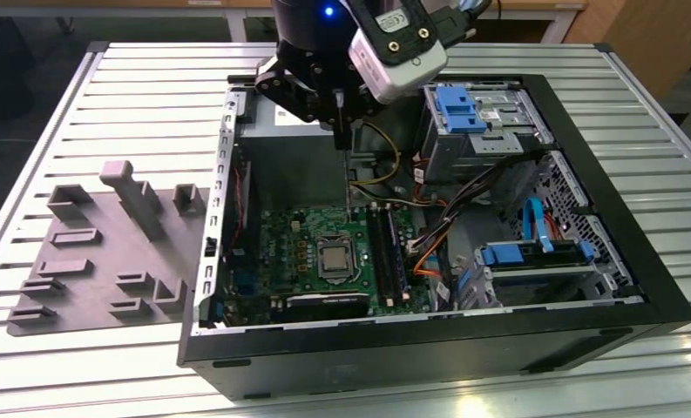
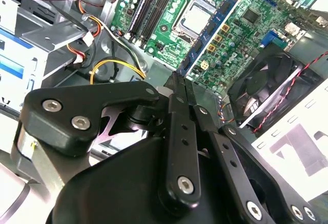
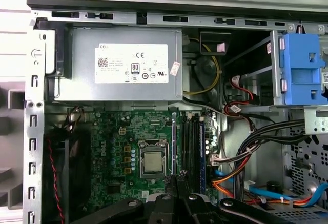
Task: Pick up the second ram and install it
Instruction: 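Insert the second ram into the second slot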
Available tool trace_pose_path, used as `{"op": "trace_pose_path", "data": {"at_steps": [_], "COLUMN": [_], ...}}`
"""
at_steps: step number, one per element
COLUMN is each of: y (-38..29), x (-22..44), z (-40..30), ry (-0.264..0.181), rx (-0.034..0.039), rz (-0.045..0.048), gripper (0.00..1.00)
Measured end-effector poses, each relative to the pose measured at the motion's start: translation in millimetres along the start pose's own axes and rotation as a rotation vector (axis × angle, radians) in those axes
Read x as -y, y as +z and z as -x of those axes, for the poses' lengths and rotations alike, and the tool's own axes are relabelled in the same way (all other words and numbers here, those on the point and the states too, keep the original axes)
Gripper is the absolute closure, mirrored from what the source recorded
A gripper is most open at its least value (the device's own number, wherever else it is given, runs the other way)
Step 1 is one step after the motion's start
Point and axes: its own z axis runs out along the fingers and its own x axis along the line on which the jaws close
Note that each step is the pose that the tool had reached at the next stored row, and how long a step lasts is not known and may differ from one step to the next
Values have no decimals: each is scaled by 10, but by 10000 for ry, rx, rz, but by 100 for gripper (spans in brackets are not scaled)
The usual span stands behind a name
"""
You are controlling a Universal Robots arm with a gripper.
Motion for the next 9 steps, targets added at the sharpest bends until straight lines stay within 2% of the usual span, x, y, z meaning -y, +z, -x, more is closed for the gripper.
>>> {"op": "trace_pose_path", "data": {"at_steps": [9], "y": [6], "x": [0], "z": [-1], "ry": [173], "rx": [12], "rz": [-20], "gripper": [88]}}
